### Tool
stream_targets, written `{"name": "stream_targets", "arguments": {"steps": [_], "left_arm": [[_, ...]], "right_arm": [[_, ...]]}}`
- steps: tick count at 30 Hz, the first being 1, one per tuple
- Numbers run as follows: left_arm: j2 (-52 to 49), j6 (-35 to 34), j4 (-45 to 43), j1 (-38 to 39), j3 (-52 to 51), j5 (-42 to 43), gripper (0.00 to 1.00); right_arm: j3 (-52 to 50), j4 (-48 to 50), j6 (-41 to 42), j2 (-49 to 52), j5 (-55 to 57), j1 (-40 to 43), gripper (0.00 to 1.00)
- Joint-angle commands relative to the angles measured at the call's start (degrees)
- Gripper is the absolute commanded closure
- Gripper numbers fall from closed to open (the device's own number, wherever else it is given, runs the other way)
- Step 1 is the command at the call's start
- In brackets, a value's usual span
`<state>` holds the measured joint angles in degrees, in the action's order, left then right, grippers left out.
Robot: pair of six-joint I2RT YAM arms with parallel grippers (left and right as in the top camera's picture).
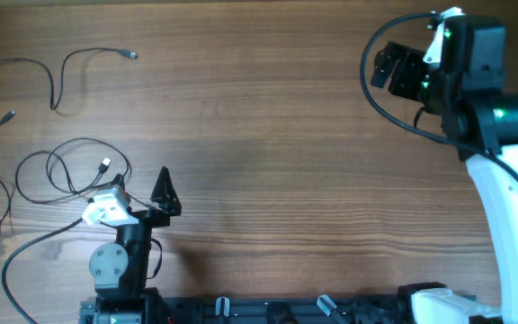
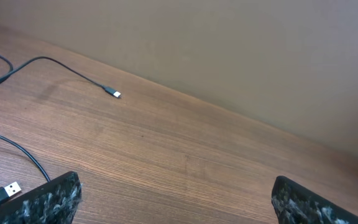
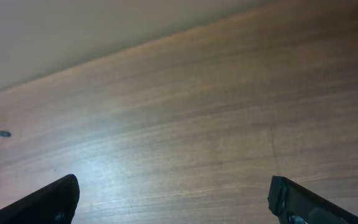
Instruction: Untangle cables
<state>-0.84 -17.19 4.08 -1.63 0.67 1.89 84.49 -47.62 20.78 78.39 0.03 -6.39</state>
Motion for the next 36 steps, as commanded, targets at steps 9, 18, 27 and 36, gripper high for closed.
{"name": "stream_targets", "arguments": {"steps": [9, 18, 27, 36], "left_arm": [[0.5, 0.9, 0.2, -0.4, -0.3, 1.1, 0.00], [0.5, 0.9, 0.2, -0.4, -0.3, 1.1, 0.00], [0.5, 0.9, 0.2, -0.4, -0.3, 1.1, 0.00], [0.5, 0.9, 0.2, -0.4, -0.3, 1.1, 0.00]], "right_arm": [[-0.5, 0.1, 0.3, -15.2, 0.3, -0.2, 0.00], [-0.6, -2.0, 0.2, -31.1, 1.1, -0.2, 0.00], [-1.7, -7.5, 0.3, -45.4, 6.1, 0.2, 0.00], [-23.9, 5.1, 0.3, -58.0, 7.1, 2.7, 0.00]]}}
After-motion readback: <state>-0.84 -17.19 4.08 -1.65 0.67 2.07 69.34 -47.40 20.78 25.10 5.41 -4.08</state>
